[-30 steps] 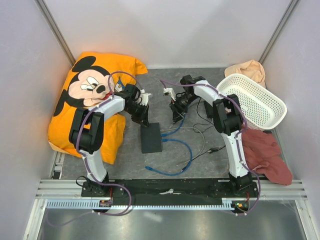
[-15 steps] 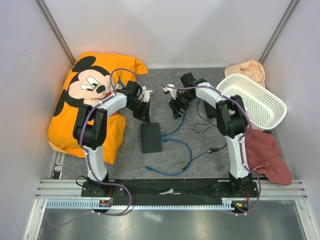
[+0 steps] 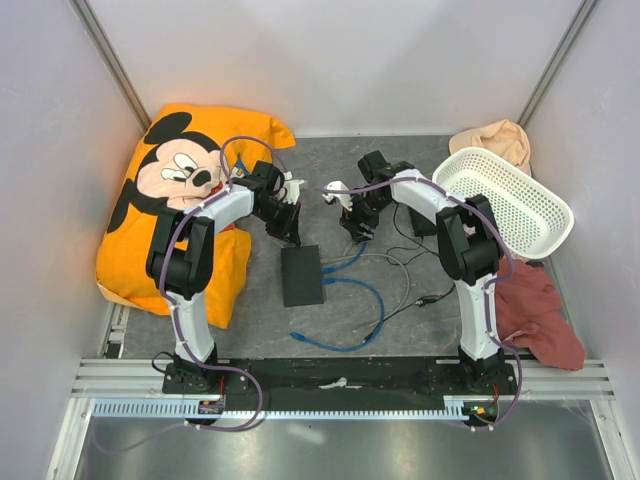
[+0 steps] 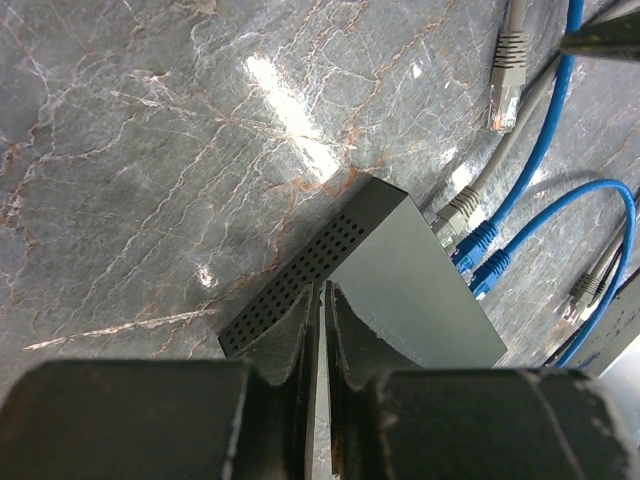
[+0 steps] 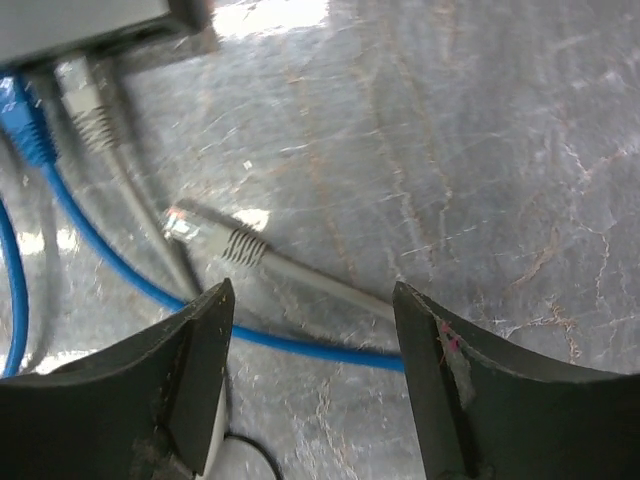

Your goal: Pull the plug from the switch port

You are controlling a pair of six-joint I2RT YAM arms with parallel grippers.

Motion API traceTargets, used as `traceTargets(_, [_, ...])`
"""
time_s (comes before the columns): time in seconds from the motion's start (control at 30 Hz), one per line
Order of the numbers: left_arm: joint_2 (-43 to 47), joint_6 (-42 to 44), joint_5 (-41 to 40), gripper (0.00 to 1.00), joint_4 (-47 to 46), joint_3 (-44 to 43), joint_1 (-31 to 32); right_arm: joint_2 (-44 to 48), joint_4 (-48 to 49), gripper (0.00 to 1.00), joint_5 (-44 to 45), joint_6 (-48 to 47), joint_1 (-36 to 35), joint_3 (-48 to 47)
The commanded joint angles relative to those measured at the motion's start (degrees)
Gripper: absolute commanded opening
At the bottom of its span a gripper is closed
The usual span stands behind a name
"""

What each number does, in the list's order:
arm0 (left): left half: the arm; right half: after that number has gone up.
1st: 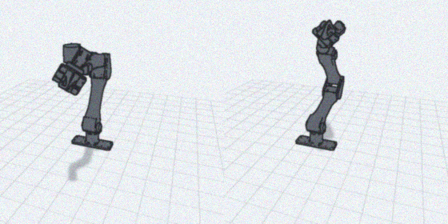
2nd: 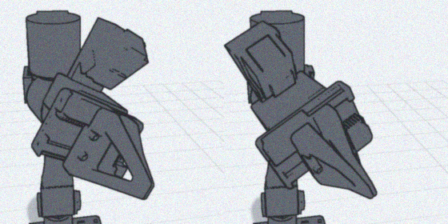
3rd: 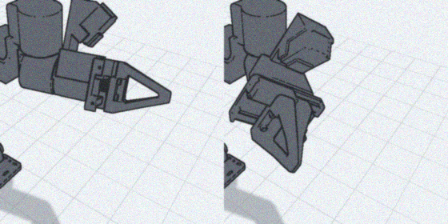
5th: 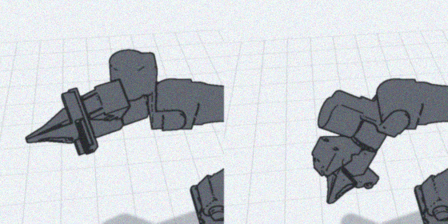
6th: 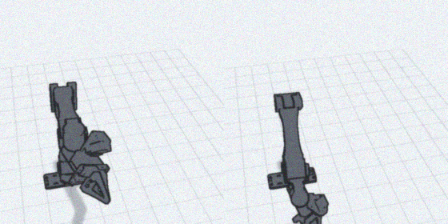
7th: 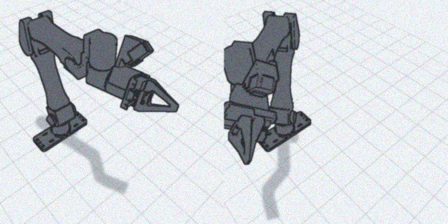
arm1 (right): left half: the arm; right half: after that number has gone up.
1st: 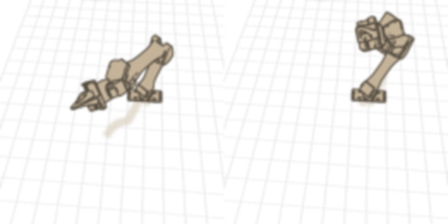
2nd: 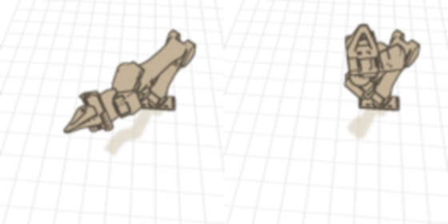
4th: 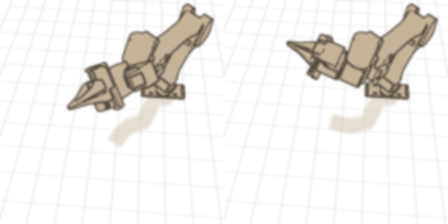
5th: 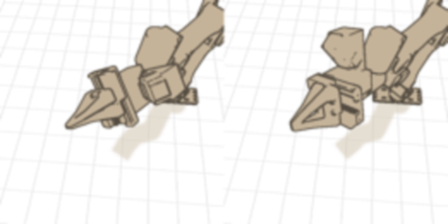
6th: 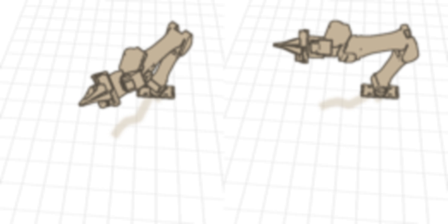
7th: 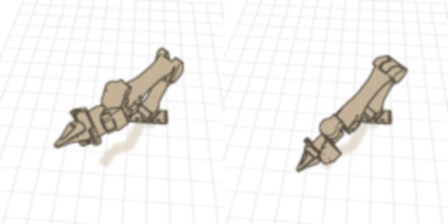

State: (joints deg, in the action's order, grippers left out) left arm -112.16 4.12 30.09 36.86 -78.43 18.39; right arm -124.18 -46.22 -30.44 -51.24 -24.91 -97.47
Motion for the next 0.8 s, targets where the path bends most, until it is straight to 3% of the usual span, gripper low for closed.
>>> traceTargets(0.0, [1.1, 1.1, 0.1, 0.12, -1.4, -1.9, 0.2, 3.0, -3.7, 0.71, 0.7, -8.7, -1.0, 0.4])
traceTargets(0.37, [2.6, 1.3, -1.0, 0.12, -1.7, -0.1, 0.1, 1.5, -2.0, 0.7, 1.5, -15.9, -3.7, 1.7])
traceTargets(0.57, [3.2, 1.5, -1.2, 0.12, -1.6, 0.2, 0.1, 0.8, 2.1, 0.63, 2.6, -17.7, -5.1, 3.5])
traceTargets(0.67, [3.3, 1.6, -1.5, 0.12, -1.5, 0.2, 0.1, 0.6, 4.2, 0.57, 4.2, -19.4, -5.3, 5.4])
traceTargets(0.77, [3.2, 1.2, -1.4, 0.12, -1.6, 0.1, 0.1, 0.3, 7.3, 0.39, 5.9, -19.8, -5.4, 7.6])
